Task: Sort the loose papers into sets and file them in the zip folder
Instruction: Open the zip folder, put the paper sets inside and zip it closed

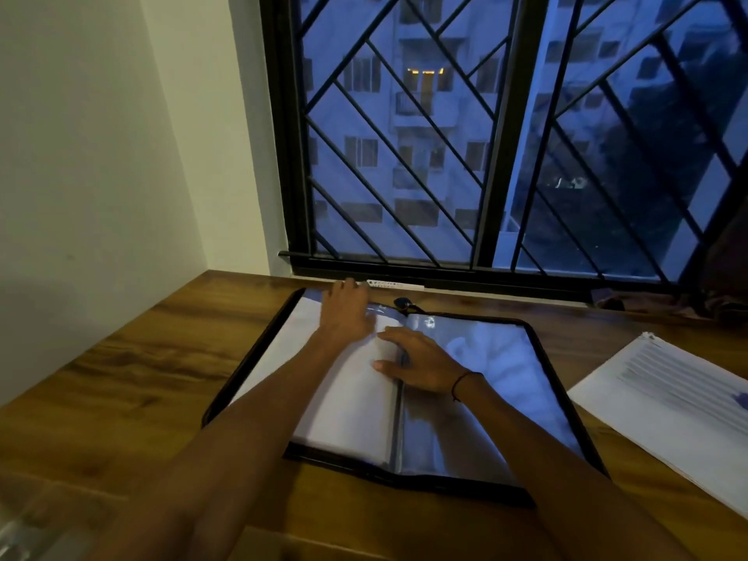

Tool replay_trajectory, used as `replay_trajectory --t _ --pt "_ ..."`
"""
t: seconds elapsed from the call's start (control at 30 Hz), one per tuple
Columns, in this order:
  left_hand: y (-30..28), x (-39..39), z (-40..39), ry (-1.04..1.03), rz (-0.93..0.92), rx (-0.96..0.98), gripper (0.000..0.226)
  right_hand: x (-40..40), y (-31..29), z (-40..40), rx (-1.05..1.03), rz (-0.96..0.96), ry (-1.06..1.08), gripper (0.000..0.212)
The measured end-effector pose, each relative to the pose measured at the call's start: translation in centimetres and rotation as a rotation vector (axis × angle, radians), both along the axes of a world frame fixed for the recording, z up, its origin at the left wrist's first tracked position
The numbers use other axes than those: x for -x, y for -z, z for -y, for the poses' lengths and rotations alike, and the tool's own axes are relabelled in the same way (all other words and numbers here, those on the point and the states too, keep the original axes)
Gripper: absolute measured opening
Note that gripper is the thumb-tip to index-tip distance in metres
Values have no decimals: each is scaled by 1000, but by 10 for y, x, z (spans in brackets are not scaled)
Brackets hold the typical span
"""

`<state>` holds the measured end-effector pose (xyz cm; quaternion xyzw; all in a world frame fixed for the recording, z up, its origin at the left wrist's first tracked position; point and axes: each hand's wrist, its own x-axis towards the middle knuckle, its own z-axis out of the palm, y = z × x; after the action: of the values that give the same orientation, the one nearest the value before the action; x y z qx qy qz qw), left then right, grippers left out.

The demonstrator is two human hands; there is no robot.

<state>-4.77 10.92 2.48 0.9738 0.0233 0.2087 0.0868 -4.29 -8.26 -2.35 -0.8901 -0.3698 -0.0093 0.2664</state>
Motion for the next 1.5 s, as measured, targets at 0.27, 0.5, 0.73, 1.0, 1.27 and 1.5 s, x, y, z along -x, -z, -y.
replay_trajectory --t 0.27,0.5,0.73,1.0,1.27,1.5 --pt "33 -27 80 479 -242 311 29 0 -2 60 90 187 174 43" --pt "38 -43 148 617 -287 368 22 4 -17 125 128 138 390 34" --pt "48 -54 236 688 -298 491 23 14 -22 207 194 125 755 21" --pt "52 -53 318 600 -367 301 30 32 -12 297 363 141 1239 48" --pt "42 -53 368 550 -596 657 40 47 18 327 88 63 1351 45" --pt "39 -45 380 593 -544 586 35 50 15 334 -105 99 1358 34"
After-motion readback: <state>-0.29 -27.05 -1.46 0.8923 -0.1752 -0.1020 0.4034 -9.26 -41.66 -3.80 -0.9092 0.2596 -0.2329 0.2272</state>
